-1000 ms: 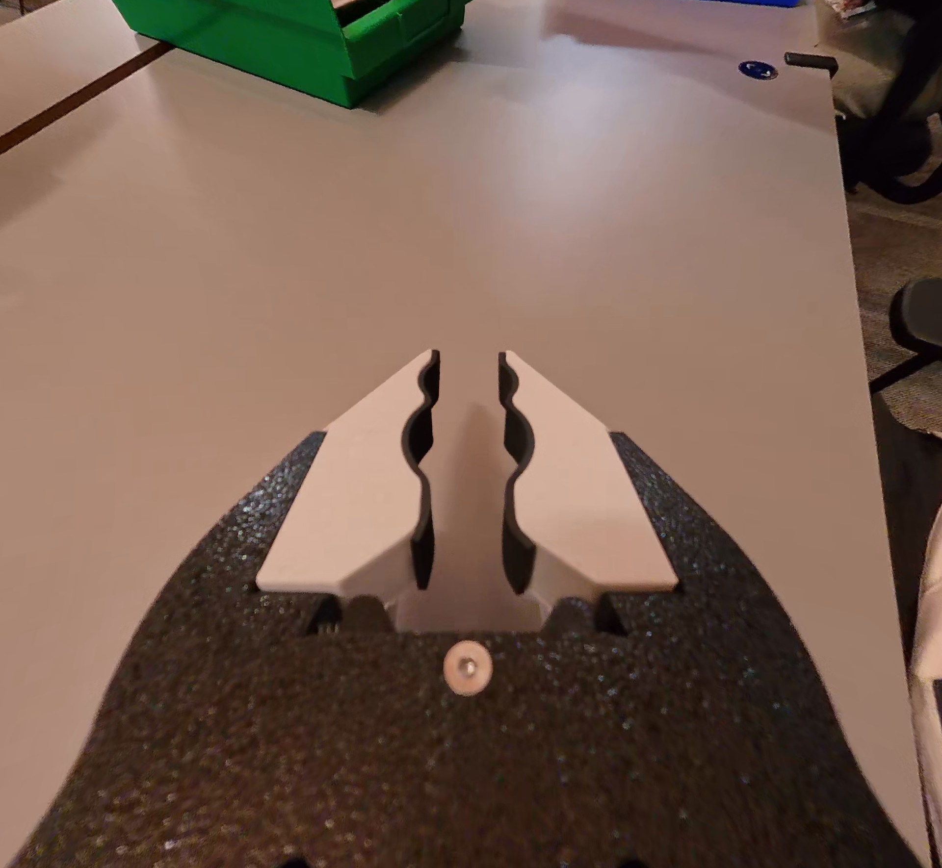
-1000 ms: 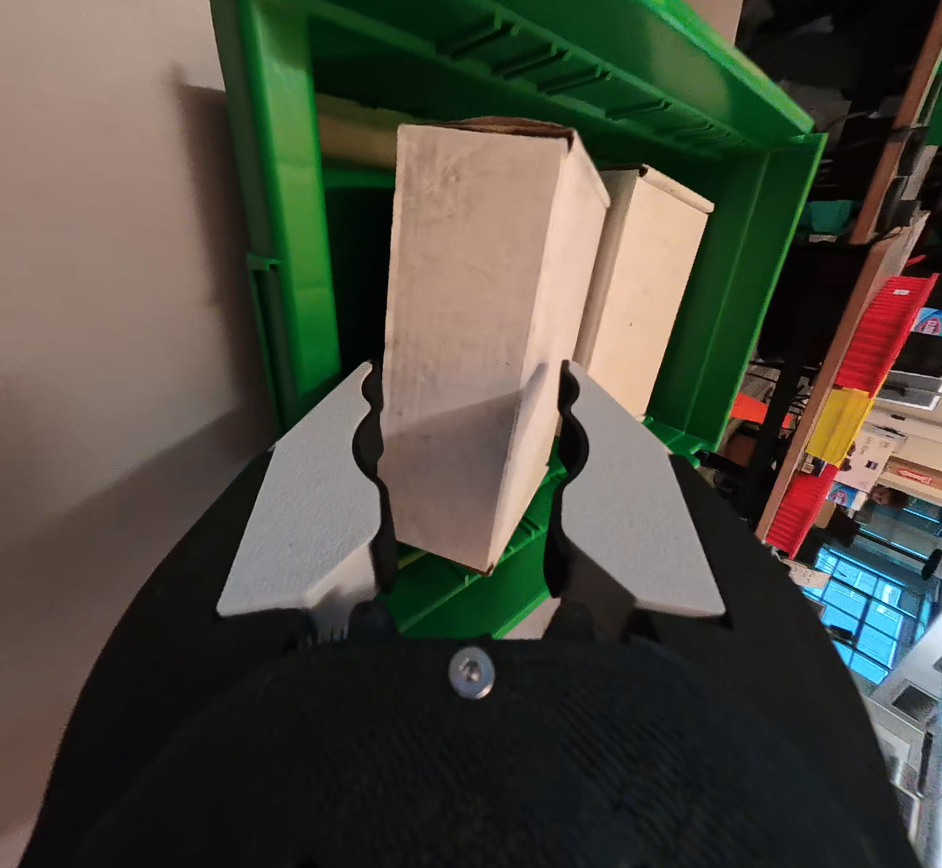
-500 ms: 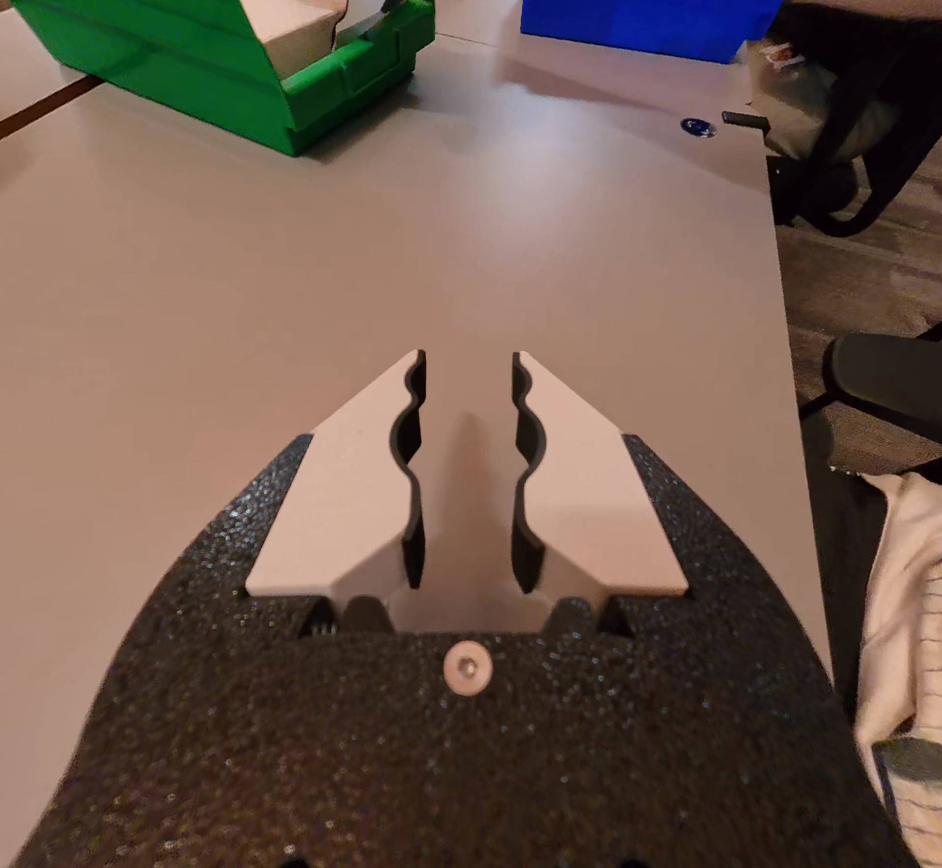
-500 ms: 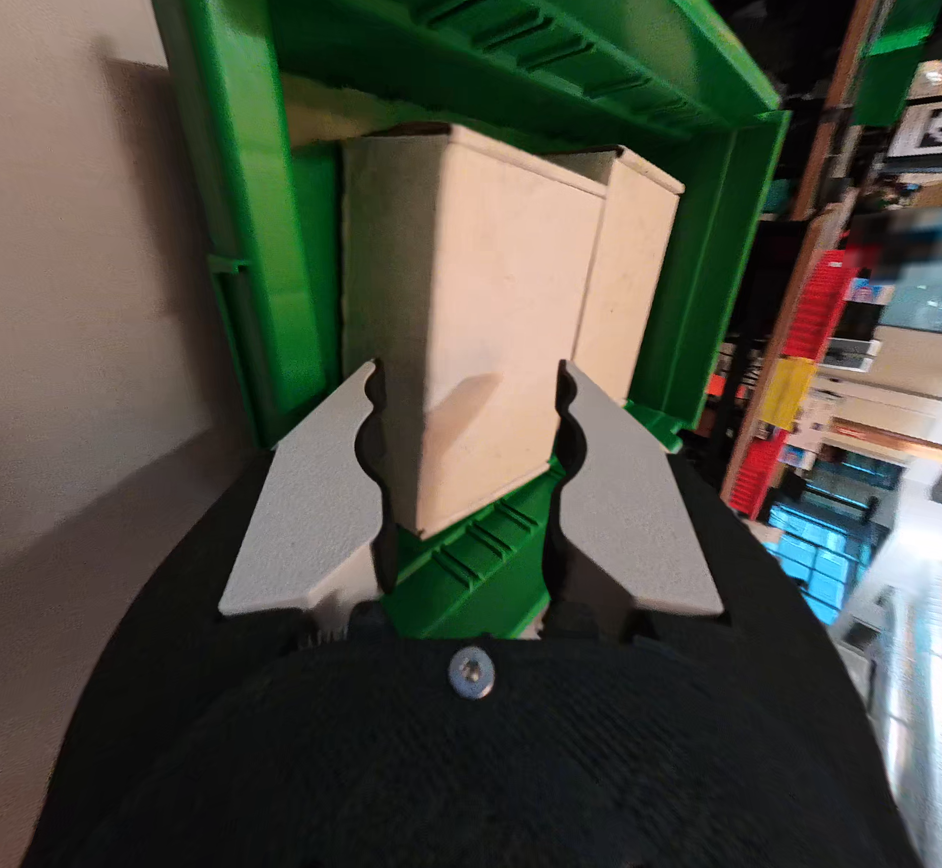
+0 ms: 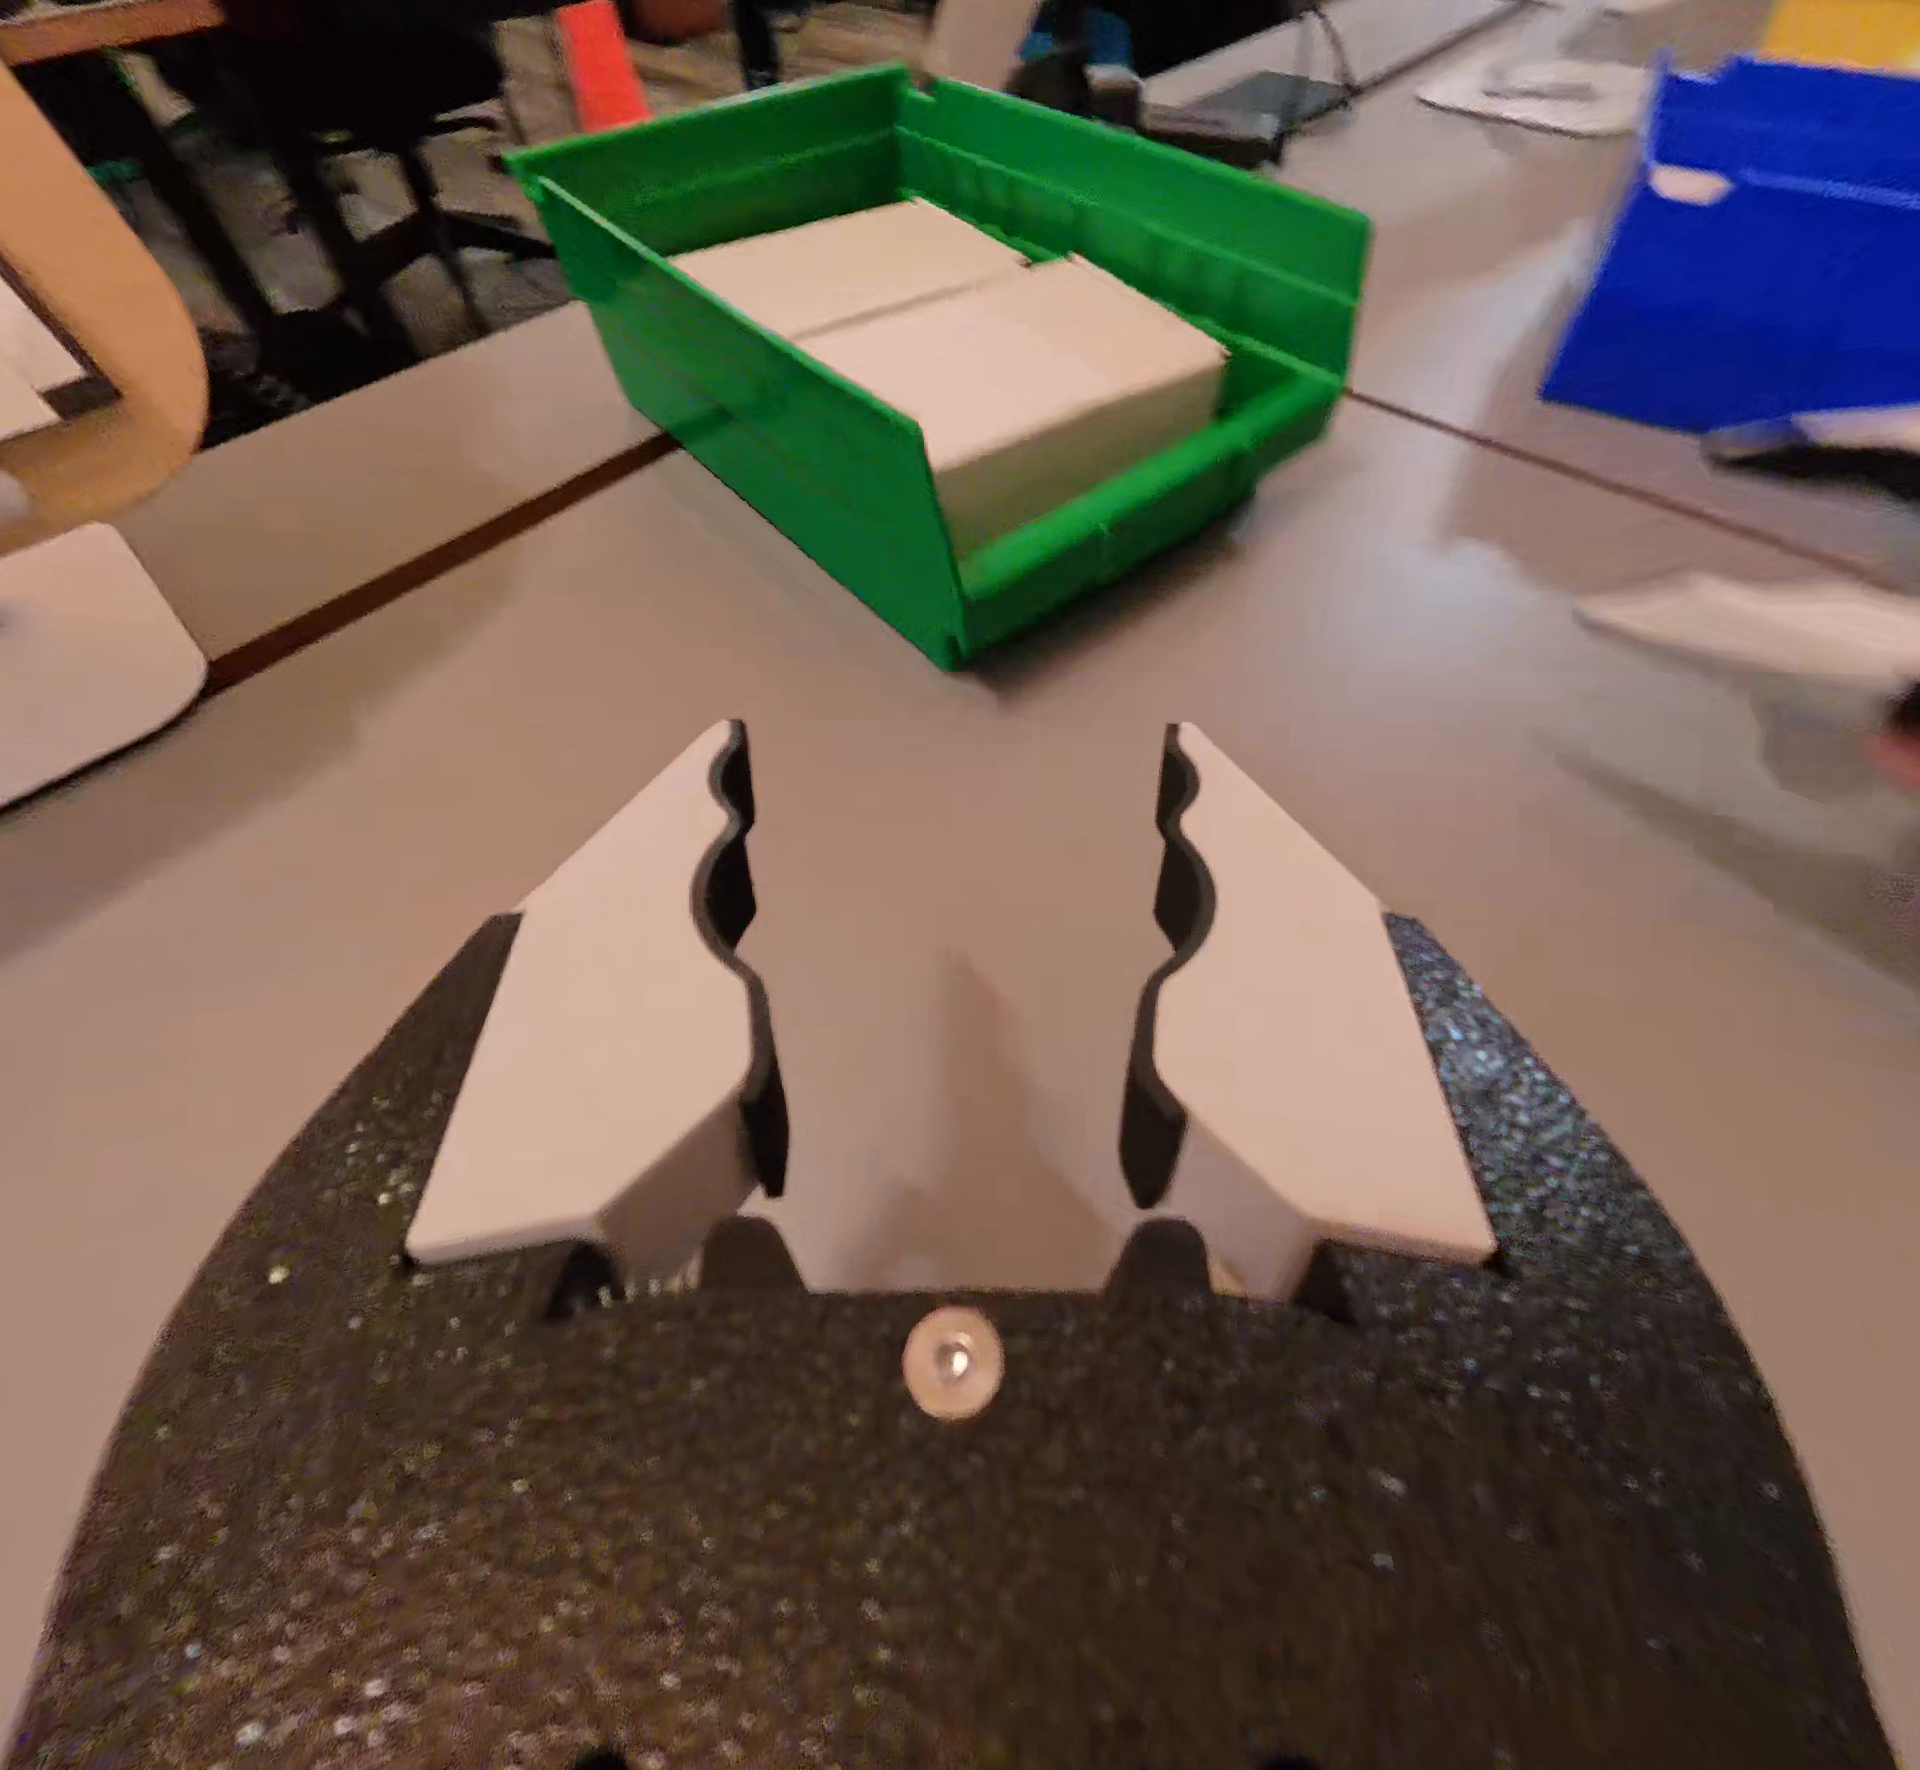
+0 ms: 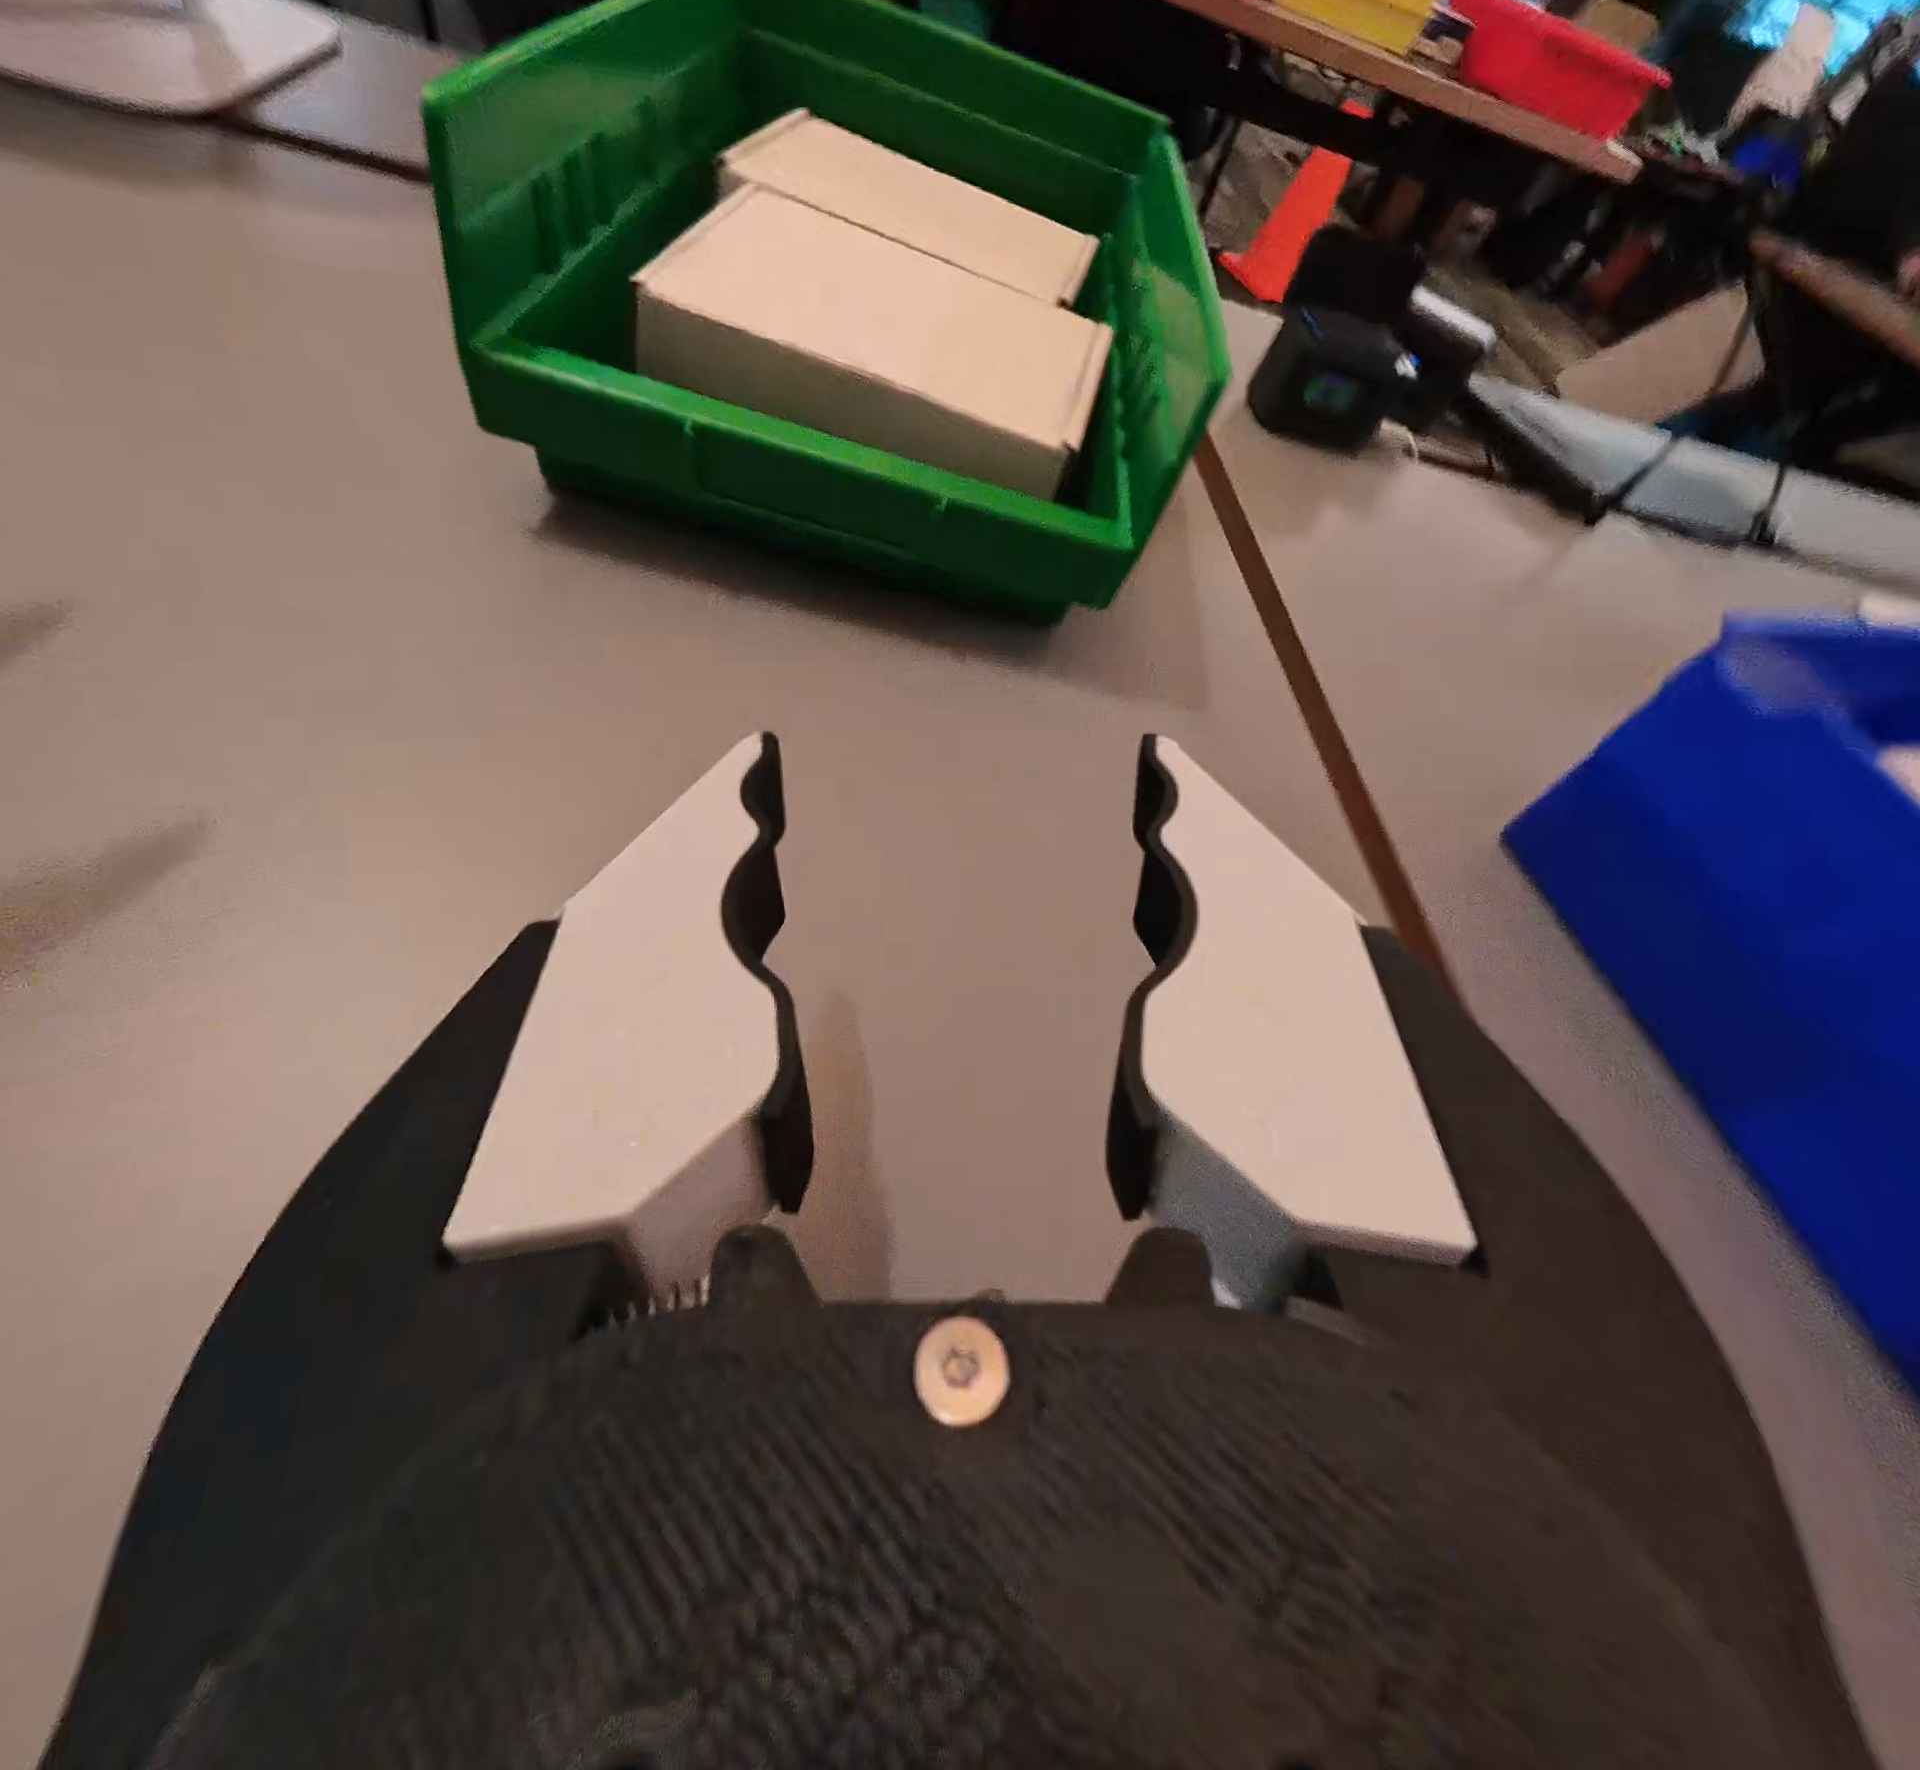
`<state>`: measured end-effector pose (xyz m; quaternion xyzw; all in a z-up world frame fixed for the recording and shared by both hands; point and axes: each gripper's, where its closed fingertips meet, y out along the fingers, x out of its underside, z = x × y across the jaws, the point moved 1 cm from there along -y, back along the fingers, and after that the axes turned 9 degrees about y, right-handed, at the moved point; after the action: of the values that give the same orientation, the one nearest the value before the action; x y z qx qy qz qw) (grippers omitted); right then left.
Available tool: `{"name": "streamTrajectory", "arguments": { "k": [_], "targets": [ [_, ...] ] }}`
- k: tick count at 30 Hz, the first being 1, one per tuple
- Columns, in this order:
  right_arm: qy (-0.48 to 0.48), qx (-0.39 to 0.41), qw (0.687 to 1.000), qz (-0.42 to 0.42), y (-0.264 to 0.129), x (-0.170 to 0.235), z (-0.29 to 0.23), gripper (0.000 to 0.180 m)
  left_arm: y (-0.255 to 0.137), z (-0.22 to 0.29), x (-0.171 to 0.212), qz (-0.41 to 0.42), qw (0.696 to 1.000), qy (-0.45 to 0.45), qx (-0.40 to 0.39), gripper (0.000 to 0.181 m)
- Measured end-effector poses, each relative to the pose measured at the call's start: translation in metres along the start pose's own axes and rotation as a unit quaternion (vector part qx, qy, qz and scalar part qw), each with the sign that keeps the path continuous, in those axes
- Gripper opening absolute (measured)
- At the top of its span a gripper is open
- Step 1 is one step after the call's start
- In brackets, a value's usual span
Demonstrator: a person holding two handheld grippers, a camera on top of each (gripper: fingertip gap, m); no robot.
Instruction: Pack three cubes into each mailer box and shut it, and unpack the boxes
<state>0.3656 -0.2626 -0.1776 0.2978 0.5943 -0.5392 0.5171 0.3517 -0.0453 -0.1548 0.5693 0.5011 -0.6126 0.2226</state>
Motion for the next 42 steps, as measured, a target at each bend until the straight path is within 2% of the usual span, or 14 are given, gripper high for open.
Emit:
{"name": "streamTrajectory", "arguments": {
  "k": [3, 7, 11, 14, 19, 22, 26, 31, 37, 42],
  "targets": [
    [0.089, 0.021, 0.995, 0.046, -0.011, 0.007, 0.012, 0.067, 0.042, -0.012, -0.024, -0.007, 0.999, -0.025, -0.046, 0.087],
    [0.11, 0.04, 0.991, 0.068, -0.018, -0.002, 0.027, 0.072, 0.092, -0.028, -0.04, -0.01, 0.991, -0.03, -0.133, 0.083],
    [0.12, 0.047, 0.988, 0.085, -0.021, -0.006, 0.031, 0.07, 0.128, -0.041, -0.036, -0.045, 0.981, -0.02, -0.188, 0.062],
    [0.107, 0.046, 0.99, 0.08, -0.021, -0.005, 0.031, 0.07, 0.143, -0.04, -0.022, -0.068, 0.982, -0.016, -0.174, 0.011],
    [0.112, 0.049, 0.988, 0.095, -0.026, -0.011, 0.037, 0.068, 0.122, -0.045, -0.013, -0.051, 0.975, 0.002, -0.218, 0.003],
    [0.114, 0.045, 0.989, 0.088, -0.026, -0.009, 0.037, 0.068, 0.094, -0.04, -0.003, -0.032, 0.973, 0.005, -0.23, 0.003],
    [0.112, 0.033, 0.989, 0.086, -0.024, -0.009, 0.031, 0.068, 0.034, -0.03, 0.018, -0.002, 0.971, -0.003, -0.238, 0.003],
    [0.103, -0.004, 0.99, 0.099, -0.03, -0.025, 0.007, 0.069, -0.07, -0.031, 0.057, 0.009, 0.968, 0.019, -0.252, 0.002],
    [0.078, -0.049, 0.99, 0.111, -0.033, -0.042, -0.037, 0.068, -0.205, -0.054, 0.112, -0.001, 0.95, -0.015, -0.311, 0.004],
    [0.044, -0.118, 0.987, 0.099, -0.03, -0.047, -0.102, 0.068, -0.278, -0.071, 0.143, -0.009, 0.931, -0.055, -0.361, 0.003]
  ]
}}
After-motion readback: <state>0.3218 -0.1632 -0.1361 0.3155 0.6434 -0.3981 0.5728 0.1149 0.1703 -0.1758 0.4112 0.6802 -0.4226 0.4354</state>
